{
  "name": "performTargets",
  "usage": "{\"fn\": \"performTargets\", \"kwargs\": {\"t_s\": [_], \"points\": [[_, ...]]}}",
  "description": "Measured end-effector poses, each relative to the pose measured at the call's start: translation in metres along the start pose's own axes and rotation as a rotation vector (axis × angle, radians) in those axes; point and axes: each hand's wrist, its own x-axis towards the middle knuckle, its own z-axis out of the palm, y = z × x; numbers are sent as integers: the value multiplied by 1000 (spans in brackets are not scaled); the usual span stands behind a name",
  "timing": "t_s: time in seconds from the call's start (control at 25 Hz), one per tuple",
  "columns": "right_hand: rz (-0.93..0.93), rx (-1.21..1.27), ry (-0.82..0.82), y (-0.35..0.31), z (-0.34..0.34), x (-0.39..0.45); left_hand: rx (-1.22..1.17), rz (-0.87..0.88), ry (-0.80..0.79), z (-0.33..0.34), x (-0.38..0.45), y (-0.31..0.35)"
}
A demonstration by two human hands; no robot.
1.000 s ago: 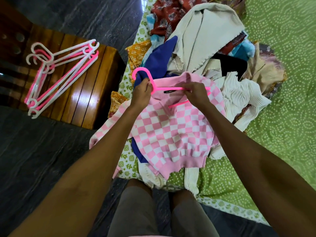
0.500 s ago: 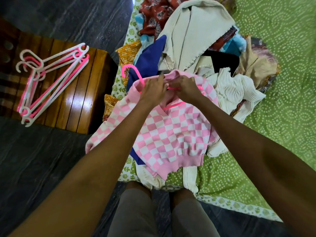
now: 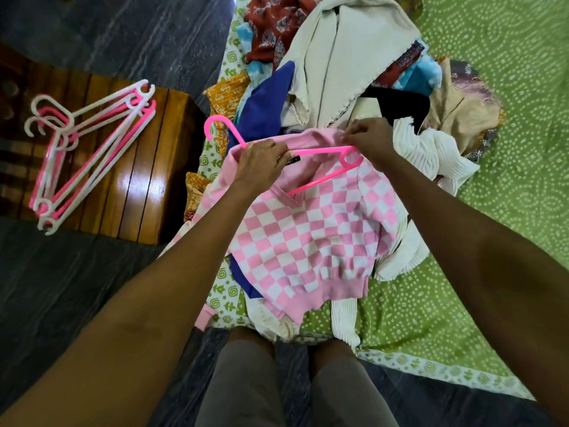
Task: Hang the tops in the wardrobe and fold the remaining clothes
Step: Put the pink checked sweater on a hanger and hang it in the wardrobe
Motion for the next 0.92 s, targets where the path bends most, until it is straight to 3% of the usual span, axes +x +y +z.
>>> {"fn": "performTargets", "kwargs": {"t_s": [0.08, 0.16, 0.24, 0.36, 0.44, 0.52, 0.6, 0.72, 0.8, 0.92], "points": [[154, 213, -21, 0, 2, 1, -32, -3, 17, -1, -3, 0], [245, 221, -241, -9, 4, 3, -23, 6, -1, -5, -5, 0], [185, -66, -418, -19, 10, 8, 15, 37, -42, -9, -4, 1], [16, -578, -291, -29, 23, 15, -23, 56, -95, -15, -4, 0], [12, -691, -297, -27, 16, 17, -55, 54, -98, -18, -6, -2], [178, -468, -338, -7, -7, 15, -51, 23, -89, -19, -6, -2], [413, -142, -217, 16, -28, 10, -30, -36, -98, -20, -3, -2], [300, 96, -97, 36, -39, 1, -1, -91, -111, -18, 0, -1], [219, 178, -171, 33, -35, -8, 7, -96, -82, -16, -2, -1], [128, 64, -288, 18, -5, -24, -41, -136, -25, -14, -4, -1]]}}
